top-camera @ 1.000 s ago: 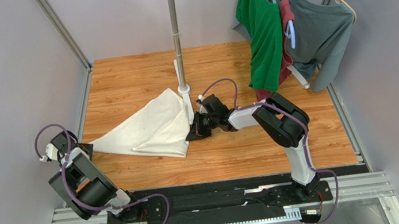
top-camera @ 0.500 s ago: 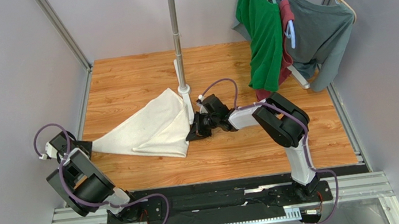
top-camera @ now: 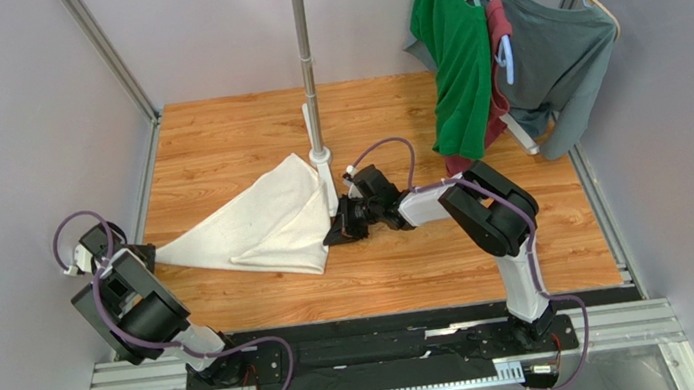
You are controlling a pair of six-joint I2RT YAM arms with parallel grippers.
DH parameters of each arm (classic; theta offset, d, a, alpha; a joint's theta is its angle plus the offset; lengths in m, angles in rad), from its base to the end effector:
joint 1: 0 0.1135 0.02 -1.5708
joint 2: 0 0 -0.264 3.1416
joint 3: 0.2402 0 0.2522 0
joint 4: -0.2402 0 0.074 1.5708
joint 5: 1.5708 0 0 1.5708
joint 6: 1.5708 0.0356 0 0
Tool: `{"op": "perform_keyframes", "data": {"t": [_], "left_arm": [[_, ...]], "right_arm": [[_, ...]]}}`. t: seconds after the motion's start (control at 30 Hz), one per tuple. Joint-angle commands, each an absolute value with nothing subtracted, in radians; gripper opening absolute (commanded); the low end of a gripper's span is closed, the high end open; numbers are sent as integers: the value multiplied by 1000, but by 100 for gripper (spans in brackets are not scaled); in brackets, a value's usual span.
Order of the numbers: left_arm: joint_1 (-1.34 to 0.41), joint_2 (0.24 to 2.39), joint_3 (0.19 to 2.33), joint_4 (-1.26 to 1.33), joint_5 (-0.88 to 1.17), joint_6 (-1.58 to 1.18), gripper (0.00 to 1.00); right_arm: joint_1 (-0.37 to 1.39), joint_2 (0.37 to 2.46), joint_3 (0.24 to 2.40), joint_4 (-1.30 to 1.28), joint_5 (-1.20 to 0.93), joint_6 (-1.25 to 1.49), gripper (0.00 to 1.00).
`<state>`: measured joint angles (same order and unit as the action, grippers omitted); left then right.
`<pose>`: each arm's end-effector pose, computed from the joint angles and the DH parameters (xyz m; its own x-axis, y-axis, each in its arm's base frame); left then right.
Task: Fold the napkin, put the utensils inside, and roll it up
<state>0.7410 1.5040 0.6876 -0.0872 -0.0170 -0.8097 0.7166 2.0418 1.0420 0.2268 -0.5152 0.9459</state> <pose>0.2074 0.1906 0.1534 0.0946 -0.8947 -0.4365 -0.8905 0.1200 -0.4388 0.2885 0.2745 0.1018 -0.9873 0.0760 -0.1397 -0.0629 0.6203 0.7818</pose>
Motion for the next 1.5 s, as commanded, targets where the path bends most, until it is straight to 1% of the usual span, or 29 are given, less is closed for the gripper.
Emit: {"op": "perform_keyframes", "data": {"t": [0.0, 0.17, 0.27, 0.3, 0.33, 0.5, 0.57, 0.77, 0.83, 0.87, 0.93, 0.97, 1.07, 1.17, 1.27, 1.47], "left_arm": [[752, 1543, 730, -146, -38, -813, 37], [750, 1555, 744, -158, -34, -811, 35], [752, 1575, 759, -170, -25, -805, 29], [752, 1581, 761, -170, -22, -802, 27], [753, 1585, 762, -170, -17, -802, 22], [759, 1603, 776, -173, -6, -790, 11], [759, 1600, 778, -172, 15, -781, 0], [758, 1531, 713, -75, 57, -758, 0], [758, 1508, 675, -8, 87, -750, 0], [755, 1485, 661, 21, 98, -749, 0], [733, 1462, 638, 63, 106, -733, 0], [724, 1445, 635, 69, 101, -726, 0], [686, 1396, 618, 95, 100, -710, 0], [655, 1329, 606, 110, 104, -707, 0], [620, 1248, 595, 117, 112, -707, 0], [408, 1103, 589, 115, 91, -667, 0]], "right_arm": [[704, 2086, 974, 40, -405, 899, 0], [704, 2086, 968, 51, -408, 907, 0], [703, 2086, 966, 54, -408, 910, 0], [703, 2085, 966, 55, -408, 910, 0], [704, 2085, 966, 57, -410, 910, 0], [704, 2083, 965, 63, -411, 910, 0], [703, 2080, 963, 69, -411, 910, 0], [703, 2042, 934, 106, -396, 887, 1], [704, 2026, 919, 124, -390, 874, 6], [704, 2010, 914, 129, -385, 868, 14], [704, 1990, 898, 140, -374, 856, 24], [704, 1968, 891, 141, -365, 842, 33], [704, 1907, 859, 147, -344, 816, 43], [703, 1856, 810, 160, -328, 802, 47], [704, 1786, 755, 179, -312, 792, 48], [686, 1689, 693, 196, -295, 773, 48]]}}
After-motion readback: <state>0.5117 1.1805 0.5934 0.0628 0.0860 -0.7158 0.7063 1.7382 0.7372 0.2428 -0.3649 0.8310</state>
